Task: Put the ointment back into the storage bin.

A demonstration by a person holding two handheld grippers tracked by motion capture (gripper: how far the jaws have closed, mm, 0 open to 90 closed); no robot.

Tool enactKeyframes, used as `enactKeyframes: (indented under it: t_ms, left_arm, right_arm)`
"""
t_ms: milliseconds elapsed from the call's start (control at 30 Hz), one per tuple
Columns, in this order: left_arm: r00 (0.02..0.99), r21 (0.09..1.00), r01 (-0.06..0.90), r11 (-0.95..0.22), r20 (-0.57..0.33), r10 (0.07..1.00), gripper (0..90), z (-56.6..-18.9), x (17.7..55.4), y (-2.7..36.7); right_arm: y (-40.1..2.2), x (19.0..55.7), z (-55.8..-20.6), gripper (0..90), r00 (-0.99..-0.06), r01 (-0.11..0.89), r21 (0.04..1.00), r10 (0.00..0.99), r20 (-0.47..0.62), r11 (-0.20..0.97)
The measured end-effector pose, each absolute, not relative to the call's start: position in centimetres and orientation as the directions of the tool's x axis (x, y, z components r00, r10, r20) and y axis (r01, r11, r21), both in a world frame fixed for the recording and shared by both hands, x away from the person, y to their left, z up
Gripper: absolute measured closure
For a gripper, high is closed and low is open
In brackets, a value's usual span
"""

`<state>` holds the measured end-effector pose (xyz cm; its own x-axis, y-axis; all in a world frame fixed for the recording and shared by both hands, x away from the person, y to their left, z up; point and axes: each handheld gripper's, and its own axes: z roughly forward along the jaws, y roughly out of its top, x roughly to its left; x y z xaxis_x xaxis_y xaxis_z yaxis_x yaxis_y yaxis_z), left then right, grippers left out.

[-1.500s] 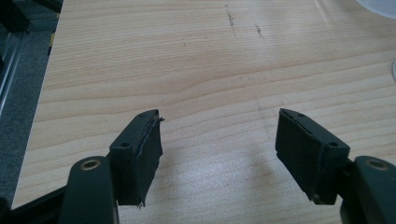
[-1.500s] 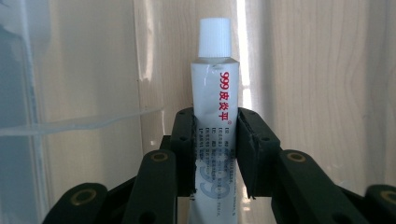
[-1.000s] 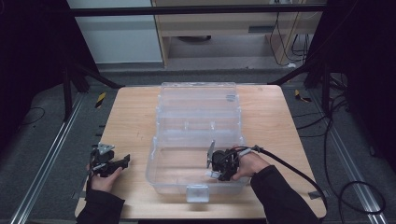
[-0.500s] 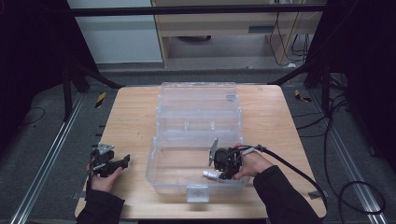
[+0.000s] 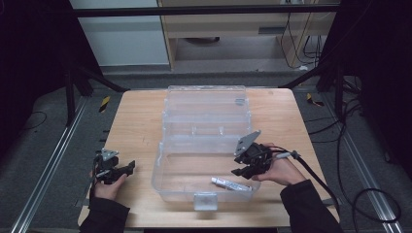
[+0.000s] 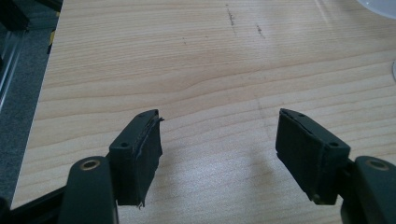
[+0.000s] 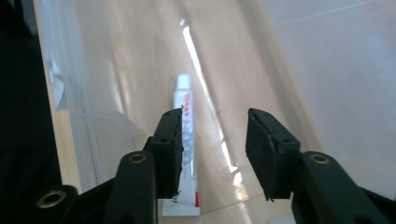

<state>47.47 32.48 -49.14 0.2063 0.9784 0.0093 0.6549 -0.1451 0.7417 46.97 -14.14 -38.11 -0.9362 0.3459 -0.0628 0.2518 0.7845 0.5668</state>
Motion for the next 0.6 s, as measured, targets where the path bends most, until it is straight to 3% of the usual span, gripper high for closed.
enactKeyframes:
  t_ms: [333, 500, 533, 600]
  left_arm:
    - [0.202, 0.743, 0.655, -0.140, 0.006, 0.979, 30.5, -49.1, 47.4, 32.5]
    - [0.201, 0.745, 0.653, -0.138, 0.005, 0.980, 30.3, -49.1, 47.4, 32.5]
    - [0.201, 0.747, 0.651, -0.136, 0.004, 0.980, 30.2, -49.1, 47.4, 32.5]
    - [0.201, 0.746, 0.652, -0.136, 0.003, 0.980, 30.0, -49.1, 47.4, 32.6]
  right_arm:
    - [-18.9, 45.9, -36.6, 42.4, -0.819, 0.322, 0.780, 0.571, -0.055, 0.537]
    - [-20.7, 45.6, -36.9, 35.4, -0.755, 0.344, 0.821, 0.654, -0.047, 0.456]
    - [-21.6, 45.6, -37.3, 29.0, -0.715, 0.354, 0.845, 0.699, -0.032, 0.400]
    - [-22.4, 45.6, -37.7, 26.3, -0.678, 0.363, 0.863, 0.735, -0.013, 0.350]
